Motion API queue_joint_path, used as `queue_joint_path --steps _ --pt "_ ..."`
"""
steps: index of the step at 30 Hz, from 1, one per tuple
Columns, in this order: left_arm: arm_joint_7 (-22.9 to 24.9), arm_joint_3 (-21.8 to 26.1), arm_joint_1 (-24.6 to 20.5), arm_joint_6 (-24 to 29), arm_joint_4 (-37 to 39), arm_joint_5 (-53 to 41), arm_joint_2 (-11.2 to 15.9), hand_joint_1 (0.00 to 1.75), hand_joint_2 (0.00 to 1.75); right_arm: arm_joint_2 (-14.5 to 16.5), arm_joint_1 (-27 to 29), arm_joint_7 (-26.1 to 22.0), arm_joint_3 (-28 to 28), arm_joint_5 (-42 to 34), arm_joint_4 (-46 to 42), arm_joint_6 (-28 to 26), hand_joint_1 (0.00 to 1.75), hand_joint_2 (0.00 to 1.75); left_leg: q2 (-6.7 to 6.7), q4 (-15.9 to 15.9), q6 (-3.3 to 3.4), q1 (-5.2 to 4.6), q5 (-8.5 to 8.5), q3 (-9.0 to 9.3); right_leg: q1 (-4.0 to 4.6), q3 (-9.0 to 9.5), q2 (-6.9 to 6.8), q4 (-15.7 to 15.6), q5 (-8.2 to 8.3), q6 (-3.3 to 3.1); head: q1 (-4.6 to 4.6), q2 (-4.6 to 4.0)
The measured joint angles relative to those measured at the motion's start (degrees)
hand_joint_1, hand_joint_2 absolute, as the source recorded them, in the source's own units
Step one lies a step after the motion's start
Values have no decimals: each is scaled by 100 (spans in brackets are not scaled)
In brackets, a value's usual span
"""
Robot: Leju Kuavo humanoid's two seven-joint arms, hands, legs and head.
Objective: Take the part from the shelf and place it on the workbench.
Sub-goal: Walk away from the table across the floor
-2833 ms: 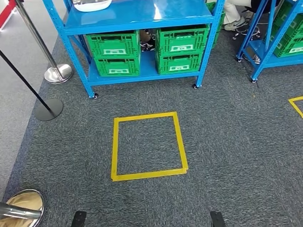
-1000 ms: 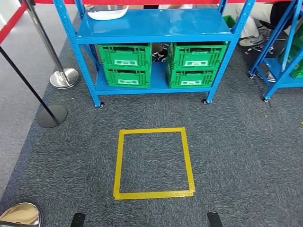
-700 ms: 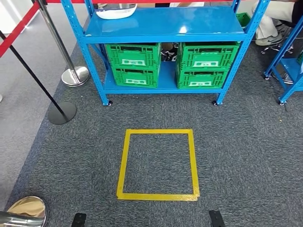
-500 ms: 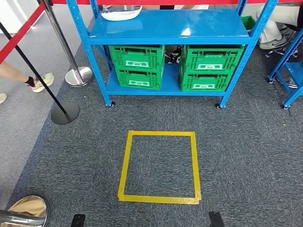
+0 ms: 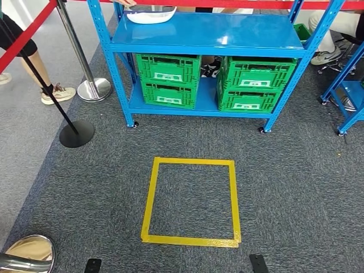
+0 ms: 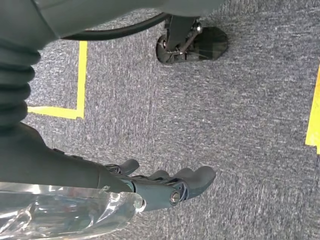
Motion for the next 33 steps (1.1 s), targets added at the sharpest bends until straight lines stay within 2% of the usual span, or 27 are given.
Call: queue_joint_path --steps 1,6,7,10,11,19,32,33 --pt "1 1 0 0 0 0 2 0 175 0 0 1 0 1 1 1 0 175 0 0 1 0 1 1 0 1 0 -1 1 1 -1 0" --pt "28 12 15 10 0 16 11 0 175 1 1 56 0 49 2 62 0 175 0 -11 2 5 4 12 4 0 0 -1 0 2 -2 0" --pt "72 16 22 27 0 5 15 0 131 1 1 101 0 76 2 68 0 175 0 -14 1 6 4 15 5 0 0 -1 0 2 -2 0" --pt "331 73 43 26 0 68 38 0 0 3 2 352 0 162 2 79 0 44 0 -21 0 7 5 27 6 1 0 -1 -2 -2 -2 0" --pt "421 115 49 -17 0 121 49 0 0 4 3 423 0 168 2 102 0 0 0 -23 0 7 5 29 6 1 0 -1 -3 -3 -2 0" --pt "919 292 113 -226 0 144 105 0 0 1 5 495 11 348 2 451 0 0 0 -25 -1 6 6 30 6 7 0 -1 -3 -3 -1 0" --pt "900 457 123 -65 0 243 101 0 0 -35 -1 434 53 557 2 524 0 0 0 -25 -1 6 6 30 5 8 0 -1 -3 -3 -2 0" --pt "854 473 123 -61 0 252 101 0 0 -35 -2 440 76 600 2 545 0 44 0 -25 -1 6 6 30 5 8 0 -1 -3 -3 -2 0"
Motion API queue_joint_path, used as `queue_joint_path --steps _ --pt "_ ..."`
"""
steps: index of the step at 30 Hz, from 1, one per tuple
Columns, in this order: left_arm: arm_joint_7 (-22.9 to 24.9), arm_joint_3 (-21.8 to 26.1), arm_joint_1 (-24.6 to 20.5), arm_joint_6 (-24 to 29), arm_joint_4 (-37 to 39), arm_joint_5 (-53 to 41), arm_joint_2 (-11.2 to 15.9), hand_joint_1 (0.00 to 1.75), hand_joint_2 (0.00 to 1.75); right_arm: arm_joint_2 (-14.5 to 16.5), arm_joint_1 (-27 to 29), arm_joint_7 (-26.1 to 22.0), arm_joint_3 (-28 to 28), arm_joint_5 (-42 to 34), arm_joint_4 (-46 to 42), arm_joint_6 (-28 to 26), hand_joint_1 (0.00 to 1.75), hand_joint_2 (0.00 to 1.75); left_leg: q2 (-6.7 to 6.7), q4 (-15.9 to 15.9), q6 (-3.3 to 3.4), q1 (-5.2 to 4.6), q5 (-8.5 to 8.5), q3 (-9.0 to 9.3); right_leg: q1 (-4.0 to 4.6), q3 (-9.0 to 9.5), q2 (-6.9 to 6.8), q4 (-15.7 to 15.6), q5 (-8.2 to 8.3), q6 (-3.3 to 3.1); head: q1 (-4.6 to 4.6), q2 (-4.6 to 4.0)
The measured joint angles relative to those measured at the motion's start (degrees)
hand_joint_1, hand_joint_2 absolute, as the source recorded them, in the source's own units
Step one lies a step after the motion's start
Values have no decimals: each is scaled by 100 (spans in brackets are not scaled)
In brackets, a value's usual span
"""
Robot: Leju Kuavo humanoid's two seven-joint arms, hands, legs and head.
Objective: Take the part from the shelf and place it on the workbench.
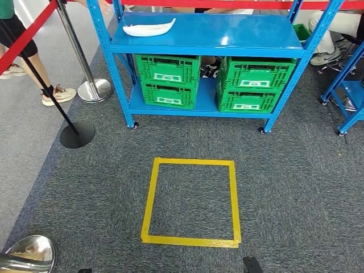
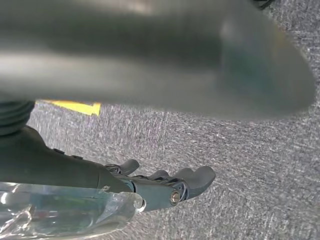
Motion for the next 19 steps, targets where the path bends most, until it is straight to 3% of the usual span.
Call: queue_joint_path --steps 3,7,11,12,16,19 --pt "-181 46 -2 -39 0 10 4 0 0 0 -2 67 99 177 3 130 0 175 0 0 0 0 0 0 0 0 0 0 0 0 0 0" --pt "-270 62 -2 -86 0 -10 15 0 0 0 3 163 304 517 22 269 0 175 0 0 0 0 0 0 0 0 0 0 0 0 0 0" --pt "-272 76 -1 -94 0 -41 28 0 175 0 6 218 504 671 34 292 0 175 0 0 0 0 0 0 0 -1 0 0 0 0 -1 0" --pt "-273 74 1 -95 -1 -49 31 0 175 0 10 220 543 685 35 296 0 175 0 0 0 0 0 0 0 -1 0 0 0 0 0 0" --pt "-255 -125 55 -149 -12 64 84 0 0 -23 80 226 889 509 33 314 0 0 0 0 0 0 0 0 0 -1 0 0 -1 -1 0 0" --pt "-204 -309 108 -213 -32 287 130 0 0 -48 139 249 1137 226 31 335 0 0 0 0 0 0 0 0 0 -1 0 0 -1 -1 -1 0"
